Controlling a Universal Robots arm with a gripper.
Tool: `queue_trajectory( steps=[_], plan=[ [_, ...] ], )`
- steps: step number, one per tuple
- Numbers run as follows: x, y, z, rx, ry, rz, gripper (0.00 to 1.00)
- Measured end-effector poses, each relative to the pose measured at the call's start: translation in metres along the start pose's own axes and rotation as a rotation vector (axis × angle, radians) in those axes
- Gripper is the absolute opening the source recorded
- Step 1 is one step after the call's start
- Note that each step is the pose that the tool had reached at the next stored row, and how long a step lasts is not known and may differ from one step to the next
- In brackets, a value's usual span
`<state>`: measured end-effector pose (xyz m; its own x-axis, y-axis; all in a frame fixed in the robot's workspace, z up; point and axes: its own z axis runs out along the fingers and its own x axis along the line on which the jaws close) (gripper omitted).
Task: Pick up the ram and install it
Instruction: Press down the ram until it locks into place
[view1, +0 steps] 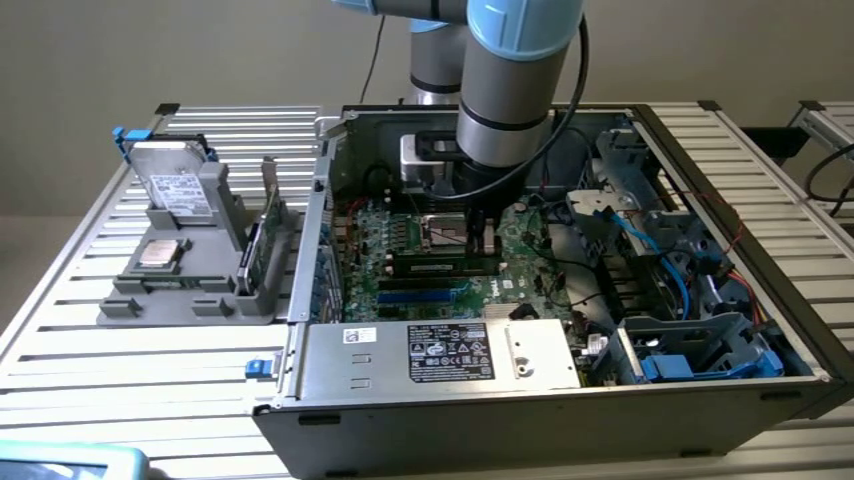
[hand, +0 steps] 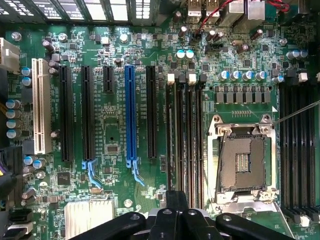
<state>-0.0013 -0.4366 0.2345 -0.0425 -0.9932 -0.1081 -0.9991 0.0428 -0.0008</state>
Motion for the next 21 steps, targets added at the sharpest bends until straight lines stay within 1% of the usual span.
queue_trajectory(
  steps=[3,5,10,14,15,17,18,21],
  plan=[
    [0.000,0.0000,0.0032,0.0000,-0.0033,0.001,0.11],
    [0.000,-0.0005,0.0049,0.0000,-0.0045,0.002,0.11],
    [0.000,-0.0027,0.0093,-0.0005,-0.0056,0.002,0.11],
    [0.000,-0.0022,0.0098,0.0007,-0.0067,0.003,0.11],
    [-0.001,-0.0018,0.0075,0.0015,-0.0092,0.004,0.11],
    [-0.001,-0.0004,-0.0016,0.0006,-0.0066,0.006,0.11],
    [-0.002,0.0002,-0.0054,0.0008,-0.0070,0.007,0.11],
    [-0.002,0.0028,-0.0102,0.0020,-0.0059,0.009,0.11]
  ],
)
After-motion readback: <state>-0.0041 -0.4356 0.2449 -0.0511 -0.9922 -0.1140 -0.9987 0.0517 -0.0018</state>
